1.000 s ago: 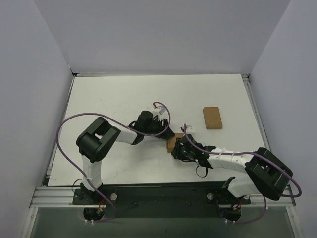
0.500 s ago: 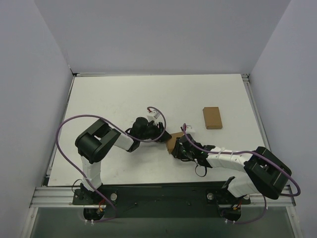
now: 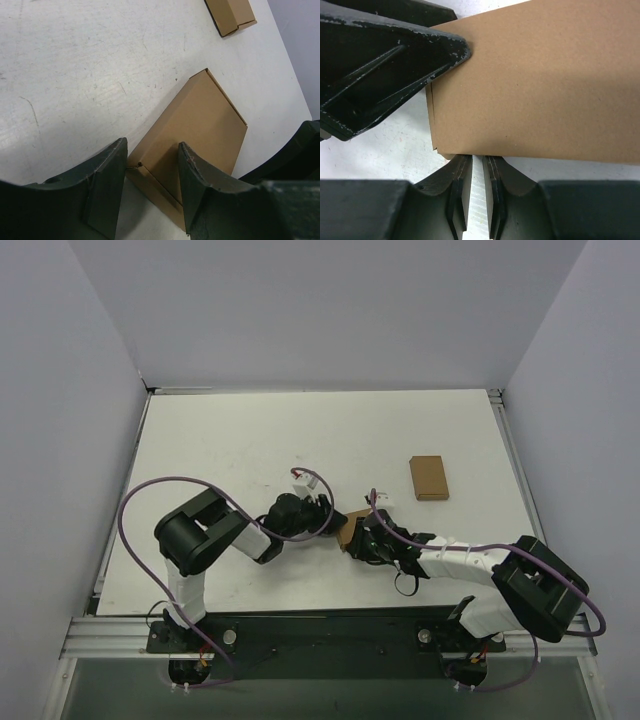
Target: Fold the paper box
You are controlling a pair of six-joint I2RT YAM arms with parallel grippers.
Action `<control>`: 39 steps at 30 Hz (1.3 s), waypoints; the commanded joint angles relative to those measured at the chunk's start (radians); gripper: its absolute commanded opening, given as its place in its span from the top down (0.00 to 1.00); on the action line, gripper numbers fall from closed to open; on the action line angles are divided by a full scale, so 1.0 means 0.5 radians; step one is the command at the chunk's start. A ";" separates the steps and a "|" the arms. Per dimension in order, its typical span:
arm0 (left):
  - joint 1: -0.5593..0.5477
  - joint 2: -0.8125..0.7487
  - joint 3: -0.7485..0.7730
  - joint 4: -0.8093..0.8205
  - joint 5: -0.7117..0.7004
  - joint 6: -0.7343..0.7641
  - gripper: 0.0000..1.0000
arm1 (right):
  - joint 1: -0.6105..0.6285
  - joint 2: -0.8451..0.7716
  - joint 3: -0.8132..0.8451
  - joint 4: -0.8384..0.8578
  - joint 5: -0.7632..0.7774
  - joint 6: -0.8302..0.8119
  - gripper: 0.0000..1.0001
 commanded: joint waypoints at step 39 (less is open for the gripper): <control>0.124 -0.227 0.475 -1.077 0.471 0.481 0.37 | -0.770 -0.314 -0.056 -0.177 -0.527 -0.020 0.73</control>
